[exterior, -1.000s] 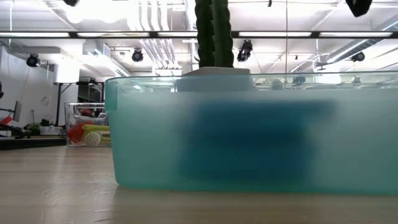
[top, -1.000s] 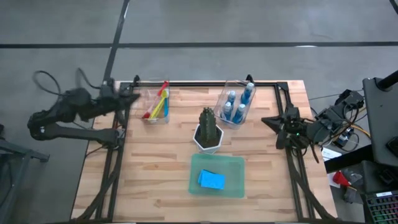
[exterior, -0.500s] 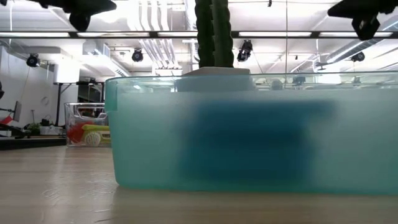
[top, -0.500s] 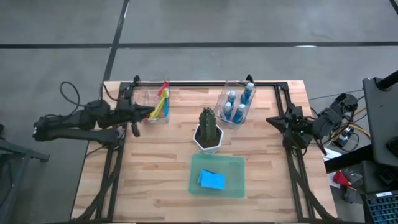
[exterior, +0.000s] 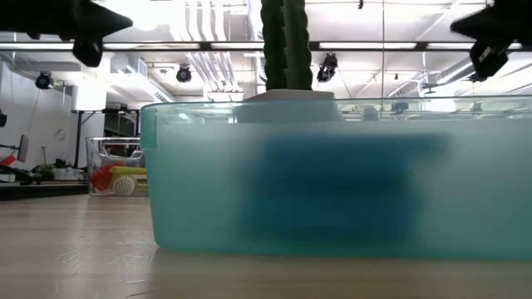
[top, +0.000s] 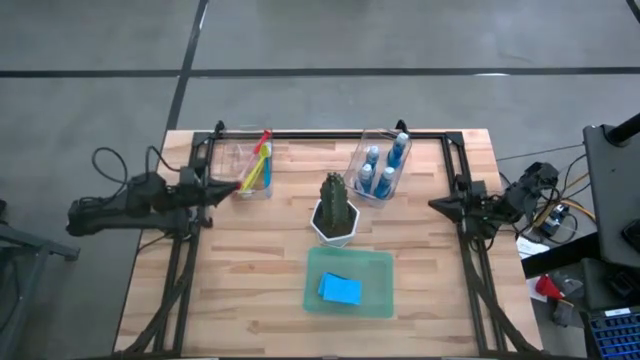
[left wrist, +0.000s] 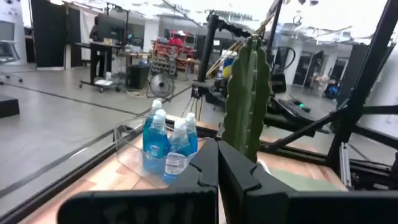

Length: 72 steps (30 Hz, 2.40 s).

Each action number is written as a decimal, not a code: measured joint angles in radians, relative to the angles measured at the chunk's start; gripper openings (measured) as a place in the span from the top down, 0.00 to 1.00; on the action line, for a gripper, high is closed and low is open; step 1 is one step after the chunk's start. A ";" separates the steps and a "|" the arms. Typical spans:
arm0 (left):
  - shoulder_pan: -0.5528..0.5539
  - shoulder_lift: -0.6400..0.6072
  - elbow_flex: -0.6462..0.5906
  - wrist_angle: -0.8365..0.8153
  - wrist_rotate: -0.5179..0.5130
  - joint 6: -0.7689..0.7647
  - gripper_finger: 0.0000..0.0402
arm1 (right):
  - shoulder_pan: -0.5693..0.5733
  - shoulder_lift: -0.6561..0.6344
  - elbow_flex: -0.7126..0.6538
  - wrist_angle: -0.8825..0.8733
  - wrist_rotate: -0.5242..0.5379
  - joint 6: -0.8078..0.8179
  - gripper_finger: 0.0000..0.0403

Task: Pick & Place Kitchen Sink Supplies
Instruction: Return to Home Position

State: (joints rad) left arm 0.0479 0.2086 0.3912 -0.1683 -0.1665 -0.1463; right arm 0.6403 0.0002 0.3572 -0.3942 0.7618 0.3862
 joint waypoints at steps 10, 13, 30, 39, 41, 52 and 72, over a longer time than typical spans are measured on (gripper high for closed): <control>0.000 -0.084 -0.191 0.138 0.014 -0.017 1.00 | -0.001 0.000 -0.141 0.150 -0.044 0.025 0.98; 0.000 -0.109 -0.231 0.190 0.061 -0.038 1.00 | -0.001 0.000 -0.199 0.272 -0.093 -0.002 0.98; -0.001 -0.203 -0.380 0.178 0.154 -0.186 1.00 | -0.074 0.000 -0.331 0.416 -0.186 -0.068 0.98; 0.001 -0.204 -0.383 0.193 0.097 -0.128 1.00 | -0.078 0.013 -0.331 0.417 -0.195 -0.101 0.98; 0.001 -0.204 -0.383 0.194 0.097 -0.129 1.00 | -0.078 0.015 -0.331 0.417 -0.195 -0.101 0.98; 0.001 -0.204 -0.383 0.196 0.096 -0.130 1.00 | -0.078 0.015 -0.331 0.417 -0.194 -0.101 0.98; 0.001 -0.204 -0.385 0.197 0.095 -0.130 1.00 | -0.078 0.015 -0.331 0.417 -0.192 -0.100 0.98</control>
State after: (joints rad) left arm 0.0486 0.0044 0.0067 0.0288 -0.0714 -0.2768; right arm 0.5621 0.0154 0.0257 0.0227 0.5694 0.2863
